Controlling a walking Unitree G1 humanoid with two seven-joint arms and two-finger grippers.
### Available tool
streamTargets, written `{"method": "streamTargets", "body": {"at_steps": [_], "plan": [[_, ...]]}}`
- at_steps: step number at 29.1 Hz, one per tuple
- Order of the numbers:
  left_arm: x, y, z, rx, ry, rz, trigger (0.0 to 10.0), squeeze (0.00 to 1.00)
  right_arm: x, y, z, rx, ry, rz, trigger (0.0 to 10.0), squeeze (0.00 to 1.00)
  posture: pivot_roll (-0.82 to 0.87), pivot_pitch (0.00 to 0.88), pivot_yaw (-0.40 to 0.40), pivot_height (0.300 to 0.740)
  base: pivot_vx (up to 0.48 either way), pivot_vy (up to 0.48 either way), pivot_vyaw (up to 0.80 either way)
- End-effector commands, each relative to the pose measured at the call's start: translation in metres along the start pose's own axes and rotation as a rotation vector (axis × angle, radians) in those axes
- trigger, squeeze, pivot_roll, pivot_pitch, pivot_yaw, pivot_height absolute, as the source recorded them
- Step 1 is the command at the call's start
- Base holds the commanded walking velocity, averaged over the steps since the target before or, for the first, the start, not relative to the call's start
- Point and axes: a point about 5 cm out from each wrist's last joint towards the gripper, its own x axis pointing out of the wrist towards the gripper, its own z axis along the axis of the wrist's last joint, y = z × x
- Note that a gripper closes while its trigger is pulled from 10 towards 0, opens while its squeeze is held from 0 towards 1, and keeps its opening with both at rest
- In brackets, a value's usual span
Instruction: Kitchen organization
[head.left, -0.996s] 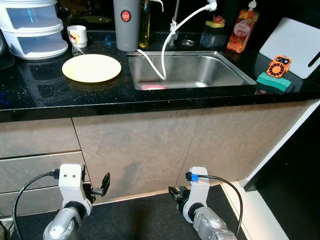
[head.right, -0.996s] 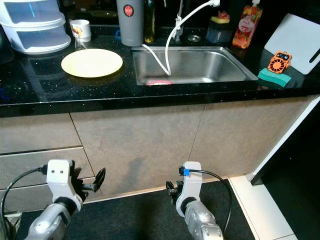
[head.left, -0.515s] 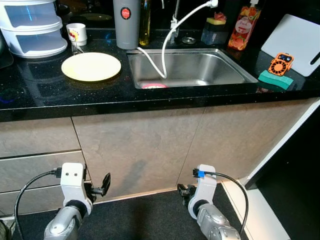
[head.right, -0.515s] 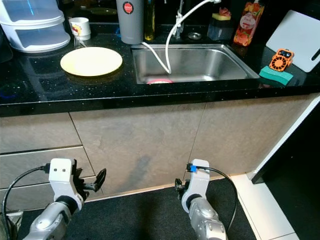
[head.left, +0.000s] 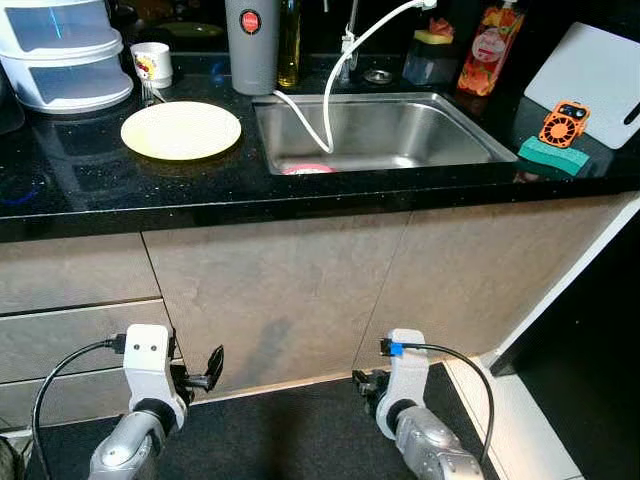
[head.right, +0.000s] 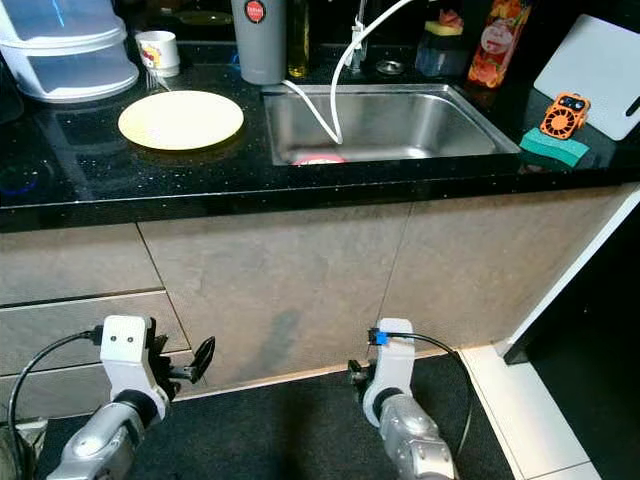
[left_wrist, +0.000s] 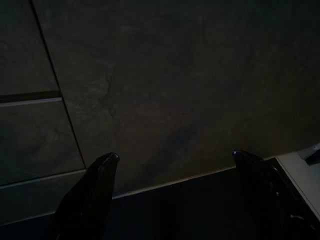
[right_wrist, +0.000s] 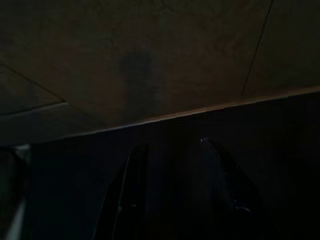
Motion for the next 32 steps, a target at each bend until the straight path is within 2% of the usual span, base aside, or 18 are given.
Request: {"method": "streamTargets", "body": {"at_steps": [1, 6, 11, 32], "plan": [[-0.0019, 0.0022, -0.0074, 0.0, 0.036, 0.013, 10.0, 0.0, -0.0034, -0.0018, -0.0077, 0.019, 0.019, -0.012, 10.0, 0.0, 0.07, 0.162, -0.027, 0.74, 0.0, 0.0, 0.0], [-0.0022, 0.0039, -0.009, -0.007, 0.044, 0.013, 10.0, 0.0, -0.0042, 0.001, -0.0095, 0.004, 0.032, 0.01, 10.0, 0.0, 0.06, 0.157, -0.024, 0.74, 0.0, 0.0, 0.0], [-0.0018, 0.0046, -0.0102, -0.006, 0.054, 0.004, 10.0, 0.0, -0.0057, -0.0029, -0.0103, -0.024, 0.052, 0.029, 10.0, 0.0, 0.06, 0.154, -0.02, 0.74, 0.0, 0.0, 0.0], [-0.004, 0.0008, -0.0127, -0.003, 0.062, -0.015, 10.0, 0.0, -0.0055, 0.0013, -0.0126, -0.041, 0.062, 0.056, 10.0, 0.0, 0.06, 0.127, -0.023, 0.74, 0.0, 0.0, 0.0]]}}
